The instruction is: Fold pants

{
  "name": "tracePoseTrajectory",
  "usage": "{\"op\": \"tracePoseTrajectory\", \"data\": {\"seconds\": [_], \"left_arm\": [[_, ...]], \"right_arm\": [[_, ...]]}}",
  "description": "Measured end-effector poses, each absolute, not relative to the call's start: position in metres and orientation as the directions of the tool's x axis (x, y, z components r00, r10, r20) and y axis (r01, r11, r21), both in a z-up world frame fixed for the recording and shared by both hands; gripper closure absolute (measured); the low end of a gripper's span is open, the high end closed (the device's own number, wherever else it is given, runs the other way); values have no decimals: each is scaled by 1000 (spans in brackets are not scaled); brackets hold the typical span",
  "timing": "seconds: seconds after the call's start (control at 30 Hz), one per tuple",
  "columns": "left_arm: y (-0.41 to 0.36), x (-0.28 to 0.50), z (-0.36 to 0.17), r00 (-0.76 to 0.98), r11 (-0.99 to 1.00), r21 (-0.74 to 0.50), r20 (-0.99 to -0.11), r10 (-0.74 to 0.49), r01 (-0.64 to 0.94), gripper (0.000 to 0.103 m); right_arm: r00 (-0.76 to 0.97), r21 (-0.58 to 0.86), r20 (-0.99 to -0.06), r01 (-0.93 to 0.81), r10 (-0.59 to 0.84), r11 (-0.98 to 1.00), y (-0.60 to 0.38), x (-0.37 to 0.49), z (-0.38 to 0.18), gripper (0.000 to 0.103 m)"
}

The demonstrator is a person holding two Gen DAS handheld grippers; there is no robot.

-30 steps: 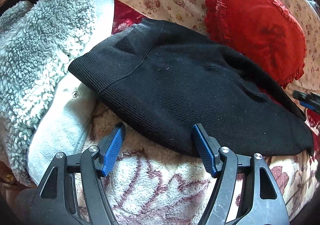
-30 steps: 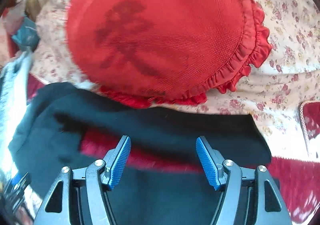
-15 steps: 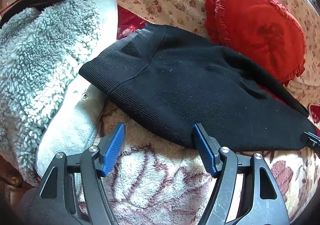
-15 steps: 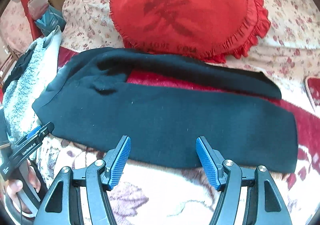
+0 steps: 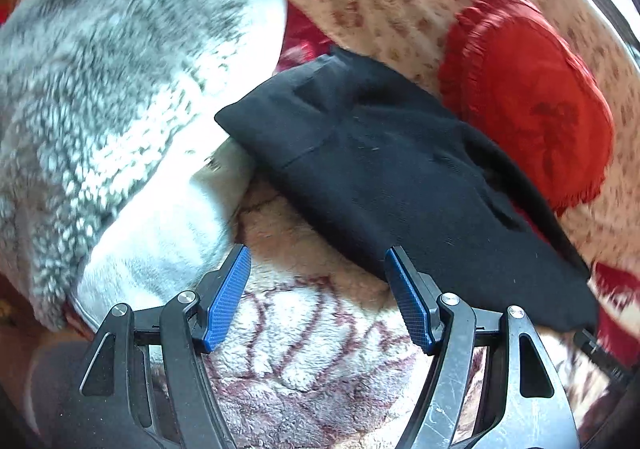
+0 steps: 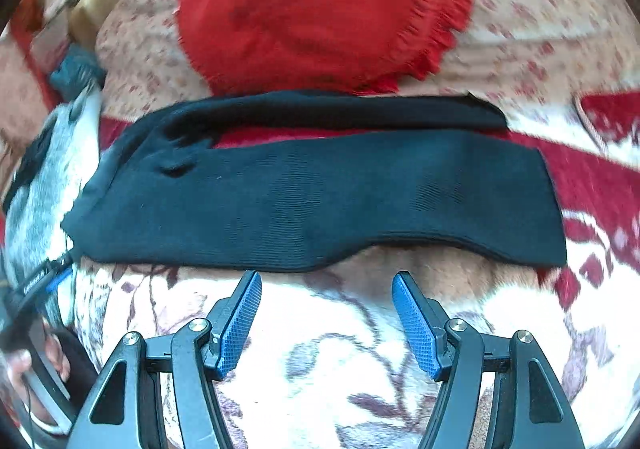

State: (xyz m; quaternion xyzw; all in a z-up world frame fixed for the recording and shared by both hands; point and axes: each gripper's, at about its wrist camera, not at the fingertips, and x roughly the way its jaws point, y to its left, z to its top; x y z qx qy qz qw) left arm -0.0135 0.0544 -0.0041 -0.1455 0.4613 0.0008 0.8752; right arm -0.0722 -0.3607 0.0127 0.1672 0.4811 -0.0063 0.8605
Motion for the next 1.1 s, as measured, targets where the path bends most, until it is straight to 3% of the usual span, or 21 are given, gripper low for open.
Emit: {"op": "tracePoseTrajectory", "data": {"seconds": [0.17,0.37,0.4,0.43,0.47,0.5,0.57,0.67,0.9,1.1], "left_arm": [[58,5,-11,528,919,-340,-828,-191,-201,33],[33,39,-12,525,937,-307,-832,-179,-168,33],[30,45,-14,523,937,-312,-831,-189,-158,34],[26,47,-15,525,941,-302,-831,-182,-153,45],[24,49,-15,530,946,-290,-830,-171,-148,70],[22,51,-15,530,949,-282,-831,-169,-139,80],[22,50,-10,541,952,-280,-824,-169,-128,92],[27,40,5,566,951,-292,-803,-186,-102,95],[39,0,39,580,953,-300,-782,-227,-32,99],[51,-14,2,490,966,-255,-848,-201,-45,99]], "right_arm": [[554,368,-809,219,195,904,-377,-66,2,36],[597,430,-774,254,209,866,-387,-48,-3,37],[605,438,-768,253,212,863,-388,-43,-4,45],[610,432,-765,246,208,868,-388,-39,-4,53],[605,411,-772,245,193,878,-386,-35,-4,76],[599,374,-784,246,162,894,-385,-32,-4,85],[611,365,-775,228,159,903,-386,-30,-2,91],[619,375,-765,202,179,905,-388,-36,4,97],[632,368,-741,101,226,924,-375,-81,45,98],[589,370,-771,104,242,923,-377,-111,33,98]]}}
